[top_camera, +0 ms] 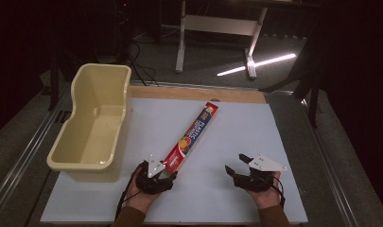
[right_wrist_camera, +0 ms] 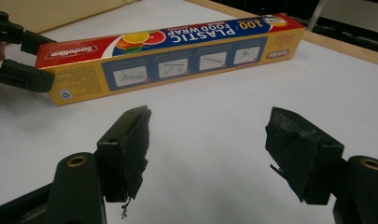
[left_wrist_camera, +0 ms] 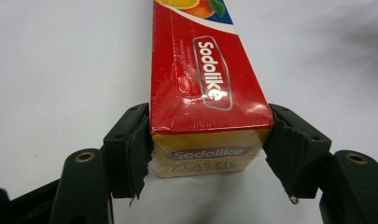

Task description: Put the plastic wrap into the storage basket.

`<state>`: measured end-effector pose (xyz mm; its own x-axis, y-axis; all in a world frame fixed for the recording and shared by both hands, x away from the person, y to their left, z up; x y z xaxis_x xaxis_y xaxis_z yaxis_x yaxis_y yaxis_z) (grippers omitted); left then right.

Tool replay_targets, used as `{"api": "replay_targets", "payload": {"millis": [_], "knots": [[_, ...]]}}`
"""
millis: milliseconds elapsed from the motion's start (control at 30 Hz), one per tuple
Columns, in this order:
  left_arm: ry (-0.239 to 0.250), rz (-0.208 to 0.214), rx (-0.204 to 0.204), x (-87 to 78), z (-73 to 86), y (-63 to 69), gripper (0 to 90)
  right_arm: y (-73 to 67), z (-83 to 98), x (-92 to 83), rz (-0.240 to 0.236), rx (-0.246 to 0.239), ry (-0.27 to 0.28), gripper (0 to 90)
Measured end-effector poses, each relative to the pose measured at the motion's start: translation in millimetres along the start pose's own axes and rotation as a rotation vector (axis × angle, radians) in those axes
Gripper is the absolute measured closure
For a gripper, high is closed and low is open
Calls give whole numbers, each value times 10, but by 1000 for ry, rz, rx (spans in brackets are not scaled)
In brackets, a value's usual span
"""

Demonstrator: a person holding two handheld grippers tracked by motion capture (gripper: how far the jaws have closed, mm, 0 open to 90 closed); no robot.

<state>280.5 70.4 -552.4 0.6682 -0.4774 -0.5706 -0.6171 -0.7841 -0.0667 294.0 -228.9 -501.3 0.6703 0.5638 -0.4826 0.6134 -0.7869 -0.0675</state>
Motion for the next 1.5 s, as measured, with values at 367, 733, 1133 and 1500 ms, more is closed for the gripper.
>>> {"api": "replay_targets", "payload": {"millis": [367,733,1133,1500], "knots": [[107,-66,0,-335,-119,-124,512,9,23,-7,5,4,-6,300],[-23,-167,-39,-187,-70,-286,900,3,29,6,1,1,-8,300],[-61,-23,-37,-62,-68,-124,900,15,18,3,7,3,-6,301],[-44,127,0,175,-225,385,900,46,12,10,34,18,-14,307]]}}
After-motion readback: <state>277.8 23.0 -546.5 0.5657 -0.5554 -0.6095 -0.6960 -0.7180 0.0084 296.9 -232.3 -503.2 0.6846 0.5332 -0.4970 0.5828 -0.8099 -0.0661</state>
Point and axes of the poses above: each handheld gripper's, and its own axes: x roughly forward along the jaws, z roughly out of its underside, y roughly to its right, the point moved 4 cm from there along x, roughly forward along the jaws, and after that the axes turned 7 degrees about x, right-handed, at the moved point
